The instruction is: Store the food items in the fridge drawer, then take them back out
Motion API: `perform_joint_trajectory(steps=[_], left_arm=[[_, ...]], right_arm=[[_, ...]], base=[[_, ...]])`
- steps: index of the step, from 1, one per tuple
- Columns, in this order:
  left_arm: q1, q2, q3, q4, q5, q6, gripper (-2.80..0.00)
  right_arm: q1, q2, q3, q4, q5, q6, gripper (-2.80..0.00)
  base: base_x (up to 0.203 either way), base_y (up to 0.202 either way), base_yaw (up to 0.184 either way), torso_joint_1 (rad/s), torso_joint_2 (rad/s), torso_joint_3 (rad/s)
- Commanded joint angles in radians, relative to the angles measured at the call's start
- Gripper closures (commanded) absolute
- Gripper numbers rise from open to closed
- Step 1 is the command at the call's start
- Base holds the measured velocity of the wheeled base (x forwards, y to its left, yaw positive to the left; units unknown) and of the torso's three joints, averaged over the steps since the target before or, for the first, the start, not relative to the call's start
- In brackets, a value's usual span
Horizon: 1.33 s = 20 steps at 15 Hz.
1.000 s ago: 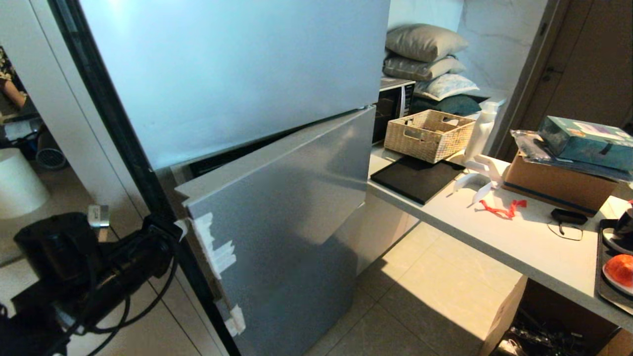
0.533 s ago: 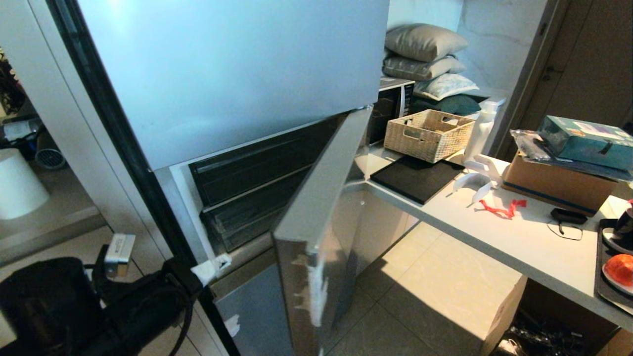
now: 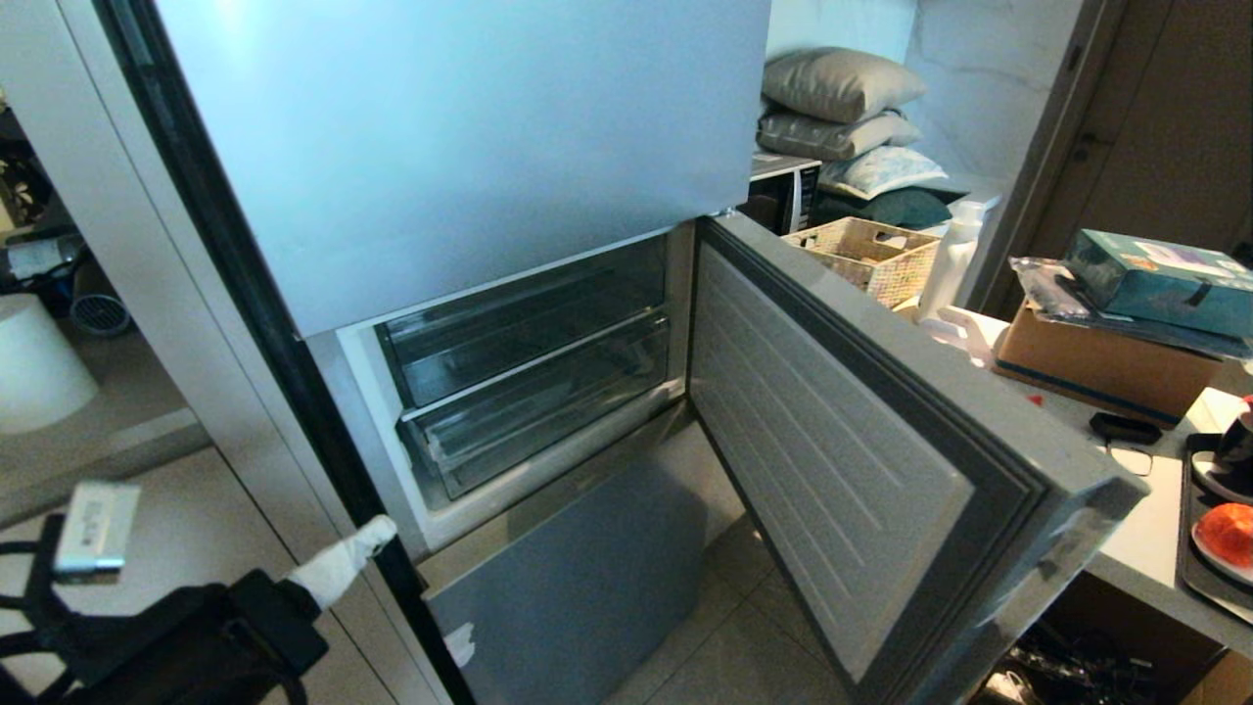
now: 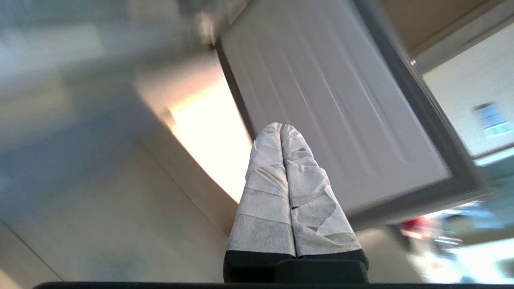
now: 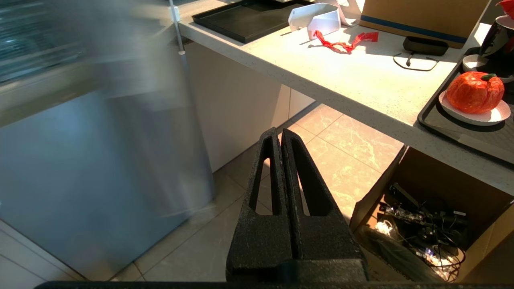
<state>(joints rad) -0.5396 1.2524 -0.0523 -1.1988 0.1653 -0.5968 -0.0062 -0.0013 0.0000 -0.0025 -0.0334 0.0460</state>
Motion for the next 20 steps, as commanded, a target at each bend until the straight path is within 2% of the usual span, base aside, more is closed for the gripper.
perform_joint_trajectory(steps=[1,3,5,6,7,9,12,14,17,20], left_arm=[[0.003,-0.207,-0.09,0.149,0.038,0.197,0.0],[0.003,-0.391,-0.199,0.437,0.055,0.285,0.0],[0.01,-0.595,-0.337,0.914,0.06,0.348,0.0],[0.025,-0.662,-0.371,1.053,0.061,0.367,0.0],[0.055,-0.733,-0.38,1.14,0.064,0.385,0.0],[0.13,-0.79,-0.351,1.173,0.074,0.404,0.0],[0.29,-0.824,-0.335,1.183,0.089,0.41,0.0],[0.36,-0.854,-0.302,1.185,0.09,0.422,0.0],[0.369,-0.943,-0.14,1.181,0.077,0.572,0.0],[0.369,-0.969,-0.015,1.176,0.053,0.648,0.0]], right_arm=[[0.0,0.001,0.0,-0.001,0.0,0.0,0.0],[-0.001,0.001,0.0,-0.001,0.0,0.0,0.0],[0.0,0.001,0.0,-0.001,0.0,0.0,0.0],[-0.001,0.001,0.0,-0.001,0.0,0.0,0.0],[-0.001,0.001,0.0,-0.001,0.0,0.0,0.0],[0.0,0.001,0.0,-0.001,0.0,0.0,0.0],[-0.001,0.001,0.0,-0.001,0.0,0.0,0.0],[-0.001,0.001,0.0,-0.001,0.0,0.0,0.0],[-0.001,0.001,0.0,-0.001,0.0,0.0,0.0],[0.0,0.001,0.0,-0.001,0.0,0.0,0.0]], base=[[0.0,0.0,0.0,0.0,0.0,0.0],[0.0,0.0,0.0,0.0,0.0,0.0],[0.0,0.0,0.0,0.0,0.0,0.0],[0.0,0.0,0.0,0.0,0.0,0.0],[0.0,0.0,0.0,0.0,0.0,0.0],[0.0,0.0,0.0,0.0,0.0,0.0],[0.0,0.0,0.0,0.0,0.0,0.0],[0.0,0.0,0.0,0.0,0.0,0.0],[0.0,0.0,0.0,0.0,0.0,0.0],[0.0,0.0,0.0,0.0,0.0,0.0]])
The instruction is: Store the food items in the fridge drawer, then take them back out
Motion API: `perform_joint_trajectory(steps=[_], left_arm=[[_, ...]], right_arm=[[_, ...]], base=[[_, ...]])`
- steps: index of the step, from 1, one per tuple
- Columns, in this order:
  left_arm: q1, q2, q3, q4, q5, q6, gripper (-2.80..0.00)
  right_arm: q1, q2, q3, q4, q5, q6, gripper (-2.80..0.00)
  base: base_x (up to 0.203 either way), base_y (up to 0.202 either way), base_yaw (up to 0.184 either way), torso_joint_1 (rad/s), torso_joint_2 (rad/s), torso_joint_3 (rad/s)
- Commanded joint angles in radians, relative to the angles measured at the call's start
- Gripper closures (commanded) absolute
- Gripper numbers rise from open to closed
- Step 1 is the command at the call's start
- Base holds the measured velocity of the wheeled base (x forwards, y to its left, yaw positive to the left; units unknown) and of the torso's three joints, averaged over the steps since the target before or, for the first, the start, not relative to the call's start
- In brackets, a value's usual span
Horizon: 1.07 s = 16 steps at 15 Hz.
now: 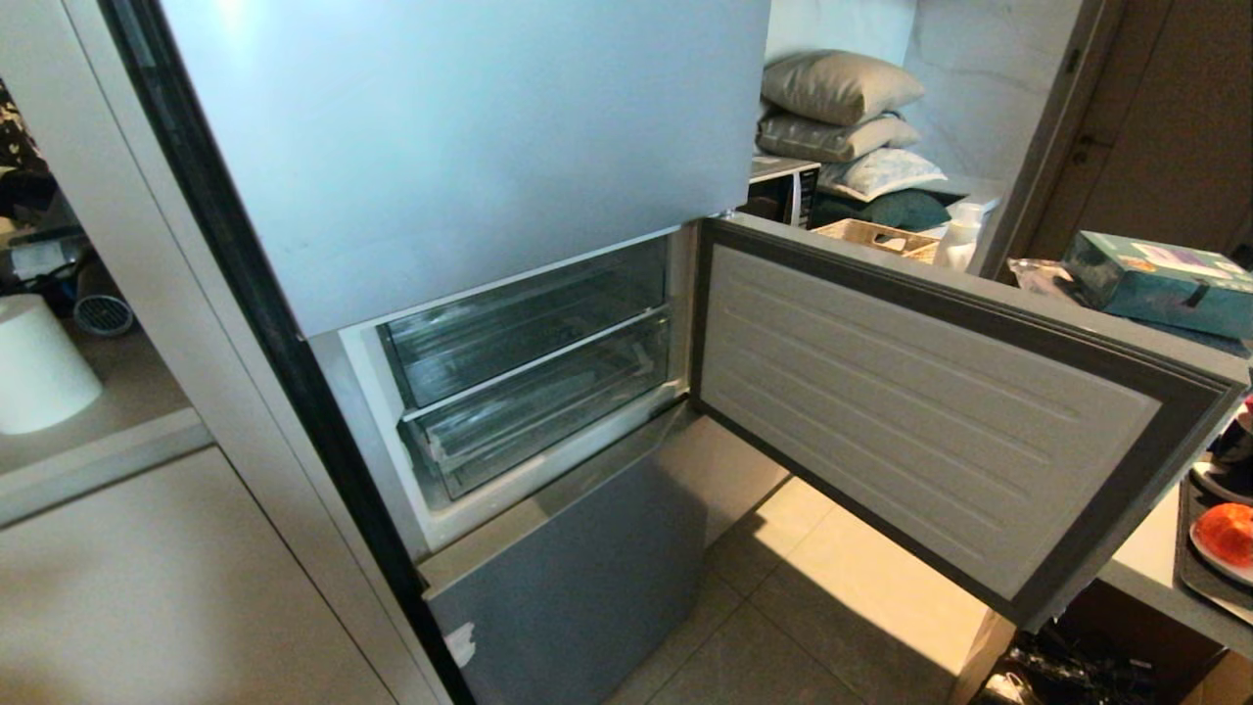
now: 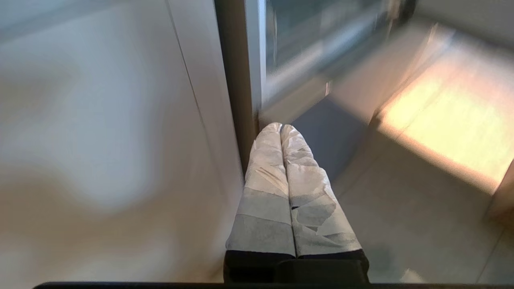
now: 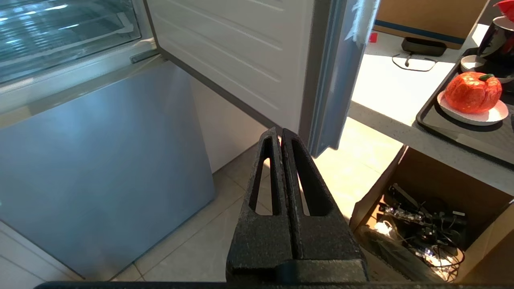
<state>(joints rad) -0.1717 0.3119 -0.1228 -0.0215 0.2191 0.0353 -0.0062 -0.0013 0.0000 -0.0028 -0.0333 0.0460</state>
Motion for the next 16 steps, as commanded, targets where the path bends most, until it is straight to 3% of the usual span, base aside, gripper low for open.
perform_joint_trajectory(steps=[1,3,5,9,12,14,16], left_arm=[[0.001,-0.029,0.076,0.005,-0.01,0.033,0.0],[0.003,-0.027,0.063,0.075,-0.049,0.04,0.0],[0.052,-0.029,0.045,0.129,-0.038,0.038,0.0],[0.072,-0.028,0.094,-0.043,-0.049,0.06,0.0],[0.084,-0.03,0.06,0.072,0.011,0.07,0.0],[0.086,-0.03,0.066,0.041,0.048,0.071,0.0],[0.151,-0.035,0.064,0.047,0.065,0.082,0.0]], right_arm=[[-0.001,0.001,0.0,0.0,0.0,0.0,0.0],[-0.001,0.001,0.0,0.0,0.0,0.0,0.0],[0.0,0.001,0.0,0.0,0.0,0.0,0.0],[0.0,0.001,0.0,0.0,0.0,0.0,0.0],[-0.001,0.001,0.0,0.0,0.0,0.0,0.0],[-0.001,0.001,0.0,0.0,0.0,0.0,0.0],[-0.001,0.001,0.0,0.0,0.0,0.0,0.0]], base=[[0.0,0.0,0.0,0.0,0.0,0.0],[0.0,0.0,0.0,0.0,0.0,0.0],[0.0,0.0,0.0,0.0,0.0,0.0],[0.0,0.0,0.0,0.0,0.0,0.0],[0.0,0.0,0.0,0.0,0.0,0.0],[0.0,0.0,0.0,0.0,0.0,0.0],[0.0,0.0,0.0,0.0,0.0,0.0]])
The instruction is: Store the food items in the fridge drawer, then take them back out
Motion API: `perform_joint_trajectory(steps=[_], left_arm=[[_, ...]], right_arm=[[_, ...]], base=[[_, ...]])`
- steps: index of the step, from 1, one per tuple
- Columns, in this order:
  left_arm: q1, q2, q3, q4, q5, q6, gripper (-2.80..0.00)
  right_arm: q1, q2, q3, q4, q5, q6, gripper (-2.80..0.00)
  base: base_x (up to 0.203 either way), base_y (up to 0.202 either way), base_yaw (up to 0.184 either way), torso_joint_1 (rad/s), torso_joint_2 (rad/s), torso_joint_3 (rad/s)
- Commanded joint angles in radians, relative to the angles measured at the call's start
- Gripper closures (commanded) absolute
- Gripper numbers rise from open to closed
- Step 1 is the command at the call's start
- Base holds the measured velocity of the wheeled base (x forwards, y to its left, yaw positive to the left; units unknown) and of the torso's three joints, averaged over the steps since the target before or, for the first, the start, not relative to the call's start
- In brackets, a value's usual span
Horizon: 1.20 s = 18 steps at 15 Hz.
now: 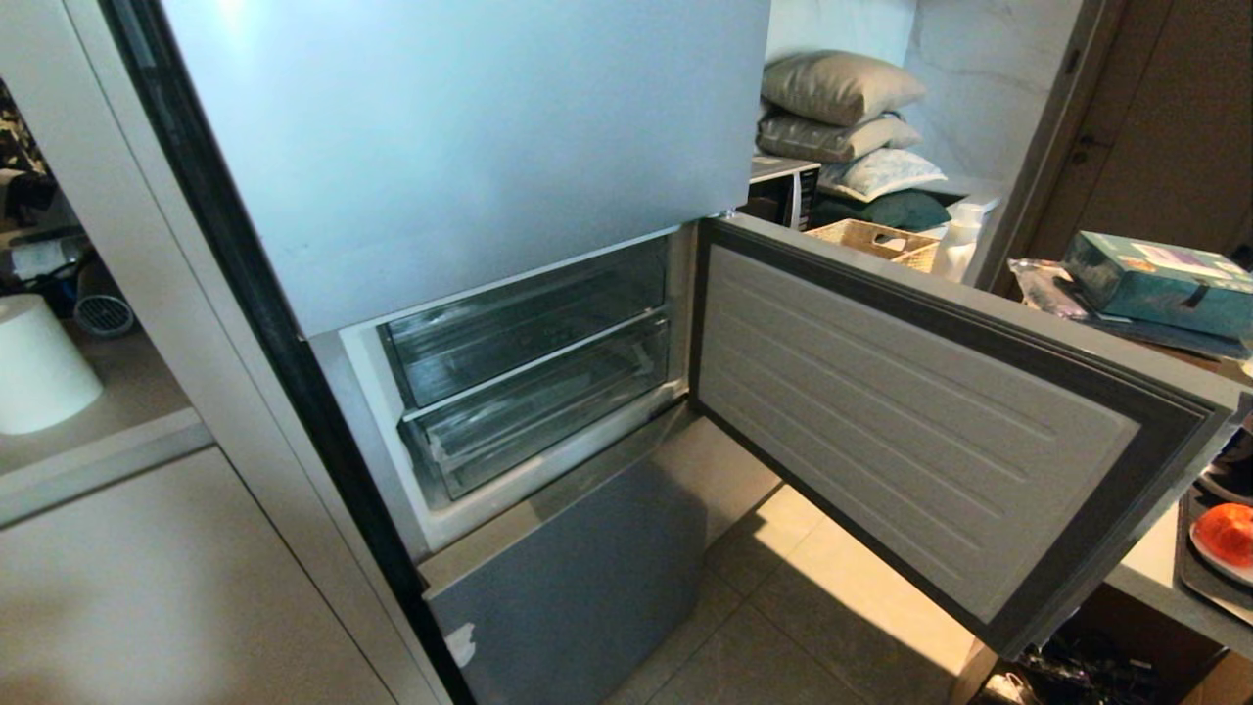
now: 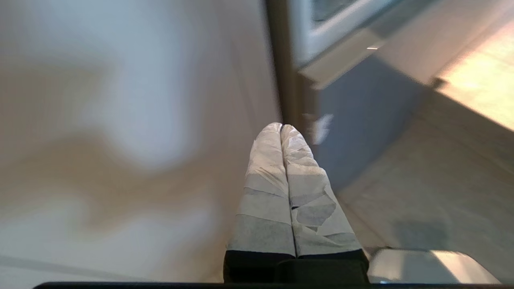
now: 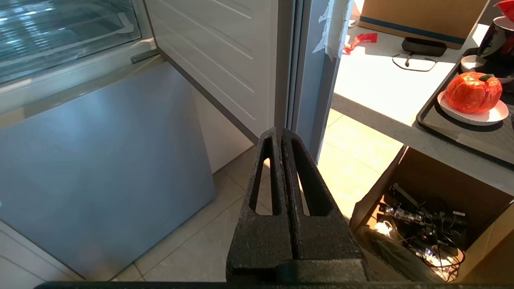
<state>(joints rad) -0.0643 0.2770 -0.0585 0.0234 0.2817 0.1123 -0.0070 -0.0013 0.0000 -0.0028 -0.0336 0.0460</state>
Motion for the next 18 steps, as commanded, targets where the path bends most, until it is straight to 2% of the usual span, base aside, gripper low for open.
perform_joint_trajectory(steps=[1,2,4,5,6,7,8,9,10,13,15,18], left_arm=[[0.101,0.0,-0.001,0.004,-0.011,0.021,0.0],[0.136,0.0,0.001,0.001,-0.023,0.039,0.0],[0.137,-0.002,0.019,-0.057,-0.063,0.047,0.0],[0.137,-0.002,0.043,-0.127,-0.129,0.049,0.0],[0.136,-0.002,0.054,-0.161,-0.252,0.051,0.0],[0.136,-0.002,0.057,-0.164,-0.348,0.048,0.0],[0.136,-0.002,0.059,-0.164,-0.42,0.044,0.0],[0.132,-0.004,0.059,-0.153,-0.442,0.04,0.0],[0.119,0.009,0.05,-0.115,-0.438,0.032,0.0],[0.099,0.011,0.013,0.095,-0.335,0.025,0.0],[0.111,-0.006,0.01,0.106,-0.329,0.024,0.0],[0.068,-0.119,0.009,0.106,-0.339,0.025,0.0]], right_arm=[[-0.001,0.001,0.0,0.0,0.0,0.0,0.0],[0.0,0.001,0.0,0.0,0.0,0.0,0.0],[0.001,0.001,0.001,0.003,-0.002,-0.005,0.0],[0.0,0.001,0.001,0.003,-0.002,-0.003,0.0],[0.0,0.001,0.0,0.003,0.0,-0.003,0.0],[-0.001,0.001,0.001,0.003,0.005,-0.017,0.0],[0.0,0.001,0.002,0.003,0.006,-0.029,0.0],[0.0,0.001,0.0,0.003,0.005,-0.027,0.0],[0.001,0.001,0.0,0.002,0.002,-0.022,0.0],[0.001,0.001,0.0,0.001,0.001,-0.02,0.0],[0.001,0.001,0.0,0.001,0.001,-0.024,0.0],[-0.001,0.001,0.002,0.003,0.009,-0.041,0.0]], base=[[0.0,0.0,0.0,0.0,0.0,0.0],[0.0,0.0,0.0,0.0,0.0,0.0],[0.0,0.0,0.0,0.0,0.0,0.0],[0.0,0.0,0.0,0.0,0.0,0.0],[0.0,0.0,0.0,0.0,0.0,0.0],[0.0,0.0,0.0,0.0,0.0,0.0],[0.0,0.0,0.0,0.0,0.0,0.0],[0.0,0.0,0.0,0.0,0.0,0.0],[0.0,0.0,0.0,0.0,0.0,0.0],[0.0,0.0,0.0,0.0,0.0,0.0],[0.0,0.0,0.0,0.0,0.0,0.0],[0.0,0.0,0.0,0.0,0.0,0.0]])
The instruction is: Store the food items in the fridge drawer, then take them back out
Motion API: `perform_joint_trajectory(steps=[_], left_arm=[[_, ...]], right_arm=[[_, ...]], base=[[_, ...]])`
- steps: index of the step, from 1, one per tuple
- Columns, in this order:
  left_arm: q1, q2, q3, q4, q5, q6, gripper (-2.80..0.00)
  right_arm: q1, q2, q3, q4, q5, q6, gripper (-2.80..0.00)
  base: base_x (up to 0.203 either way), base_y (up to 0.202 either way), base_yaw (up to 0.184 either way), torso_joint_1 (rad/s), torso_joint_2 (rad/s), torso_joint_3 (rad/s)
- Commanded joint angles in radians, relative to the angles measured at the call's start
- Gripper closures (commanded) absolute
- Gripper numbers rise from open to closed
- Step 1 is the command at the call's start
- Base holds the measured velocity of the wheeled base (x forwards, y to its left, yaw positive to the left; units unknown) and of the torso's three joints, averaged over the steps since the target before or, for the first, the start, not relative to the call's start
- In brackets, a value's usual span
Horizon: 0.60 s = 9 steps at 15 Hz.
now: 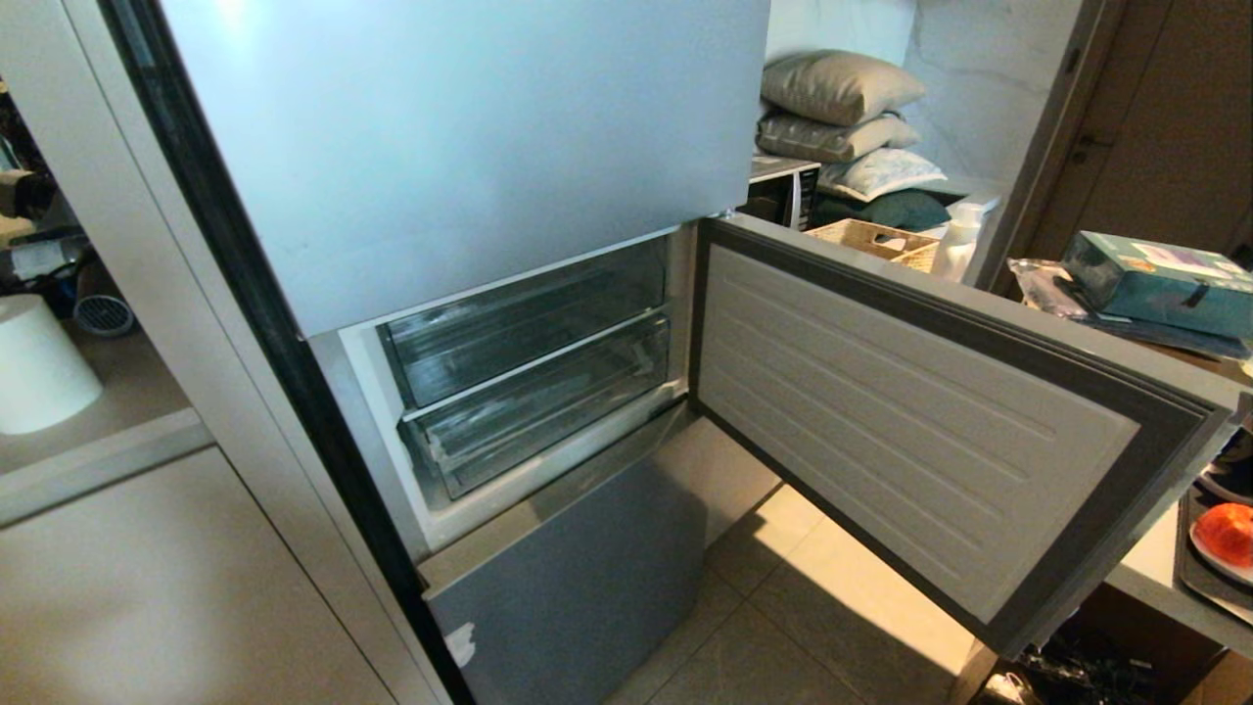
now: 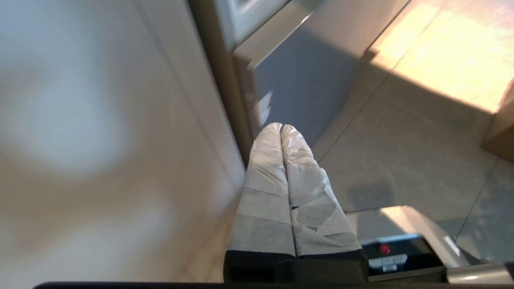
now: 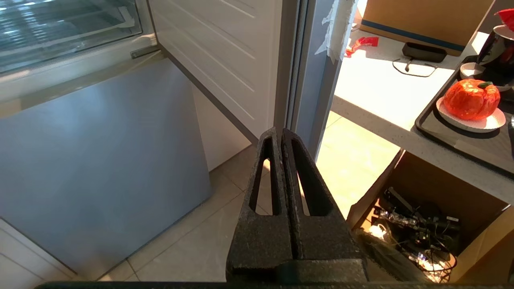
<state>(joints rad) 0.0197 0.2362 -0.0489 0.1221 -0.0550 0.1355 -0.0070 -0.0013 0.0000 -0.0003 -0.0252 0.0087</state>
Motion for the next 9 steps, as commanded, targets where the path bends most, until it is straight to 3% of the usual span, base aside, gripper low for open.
perform_joint_trajectory(steps=[1,4,6,8,9], left_arm=[[-0.02,-0.133,0.0,0.007,-0.004,0.002,0.0],[-0.024,-0.238,0.016,-0.04,0.005,0.033,0.0],[-0.021,-0.238,0.029,-0.074,0.031,-0.01,0.0],[-0.021,-0.238,0.03,-0.078,0.054,-0.141,0.0],[-0.021,-0.238,0.031,-0.081,0.058,-0.14,0.0]], right_arm=[[0.0,0.001,0.002,0.0,0.001,-0.007,0.0],[0.001,0.002,-0.004,0.002,0.001,-0.007,0.0],[0.001,0.021,-0.027,0.029,0.001,-0.003,0.0],[0.001,0.11,-0.096,0.089,0.009,0.023,0.0],[0.001,0.17,-0.133,0.103,0.02,0.051,0.0]], base=[[0.0,0.0,0.0,0.0,0.0,0.0],[0.0,0.0,0.0,0.0,0.0,0.0],[0.0,0.0,0.0,0.0,0.0,0.0],[0.0,0.0,0.0,0.0,0.0,0.0],[0.0,0.0,0.0,0.0,0.0,0.0]])
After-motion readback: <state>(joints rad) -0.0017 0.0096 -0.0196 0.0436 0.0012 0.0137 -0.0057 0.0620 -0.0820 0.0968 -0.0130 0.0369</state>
